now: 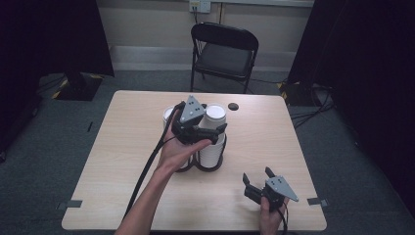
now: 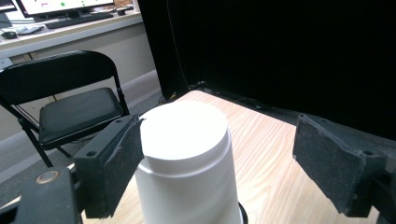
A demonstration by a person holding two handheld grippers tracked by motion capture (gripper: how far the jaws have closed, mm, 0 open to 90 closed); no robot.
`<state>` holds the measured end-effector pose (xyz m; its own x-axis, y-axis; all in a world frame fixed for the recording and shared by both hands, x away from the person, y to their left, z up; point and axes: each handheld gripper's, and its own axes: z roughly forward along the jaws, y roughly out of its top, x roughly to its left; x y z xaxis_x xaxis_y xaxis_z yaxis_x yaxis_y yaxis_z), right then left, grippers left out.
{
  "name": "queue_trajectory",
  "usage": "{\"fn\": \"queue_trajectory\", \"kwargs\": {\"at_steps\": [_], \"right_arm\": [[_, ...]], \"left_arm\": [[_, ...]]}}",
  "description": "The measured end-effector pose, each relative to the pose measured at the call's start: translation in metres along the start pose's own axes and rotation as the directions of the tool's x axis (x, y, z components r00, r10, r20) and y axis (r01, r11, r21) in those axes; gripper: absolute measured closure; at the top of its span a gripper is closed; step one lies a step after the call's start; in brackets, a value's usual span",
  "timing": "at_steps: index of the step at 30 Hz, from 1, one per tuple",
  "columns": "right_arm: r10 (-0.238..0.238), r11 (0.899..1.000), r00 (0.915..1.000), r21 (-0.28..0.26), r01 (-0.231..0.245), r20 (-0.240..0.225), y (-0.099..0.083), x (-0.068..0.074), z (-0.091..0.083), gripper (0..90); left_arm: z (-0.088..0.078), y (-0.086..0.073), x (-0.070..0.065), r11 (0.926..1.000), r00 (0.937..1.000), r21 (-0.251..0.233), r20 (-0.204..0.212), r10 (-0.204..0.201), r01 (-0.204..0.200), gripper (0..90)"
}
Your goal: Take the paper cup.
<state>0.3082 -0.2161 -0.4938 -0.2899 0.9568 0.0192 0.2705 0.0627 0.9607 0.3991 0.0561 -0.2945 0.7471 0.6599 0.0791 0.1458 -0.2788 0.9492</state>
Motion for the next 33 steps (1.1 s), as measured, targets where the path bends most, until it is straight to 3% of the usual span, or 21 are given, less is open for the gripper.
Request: {"fn": "queue_trajectory", "kwargs": {"at_steps": [3,7,11,25,33], "right_arm": [[0.000,1.000,1.0000,0.000,0.000,0.000,0.000,0.000,0.000,13.9],[-0.001,1.000,1.0000,0.000,0.001,-0.003,0.000,0.000,0.000,14.0],[-0.003,1.000,1.0000,-0.005,0.003,-0.002,0.000,0.000,0.000,14.0],[-0.003,1.000,1.0000,-0.009,0.003,-0.002,0.000,0.000,-0.001,14.2],[-0.003,1.000,1.0000,-0.010,0.003,-0.004,0.000,0.000,-0.001,14.2]], "left_arm": [[0.004,0.001,0.000,0.9995,0.9993,0.013,-0.021,0.029,-0.029,15.4],[0.010,0.006,0.001,0.9992,0.9995,0.031,-0.015,0.026,-0.025,15.6],[0.015,0.008,0.001,0.9971,0.9982,0.060,-0.033,0.049,-0.047,15.8],[0.023,0.012,0.007,0.9958,0.9977,0.077,-0.043,0.052,-0.049,16.2],[0.031,0.009,0.011,0.9903,0.9984,0.135,-0.042,0.037,-0.031,16.3]]}}
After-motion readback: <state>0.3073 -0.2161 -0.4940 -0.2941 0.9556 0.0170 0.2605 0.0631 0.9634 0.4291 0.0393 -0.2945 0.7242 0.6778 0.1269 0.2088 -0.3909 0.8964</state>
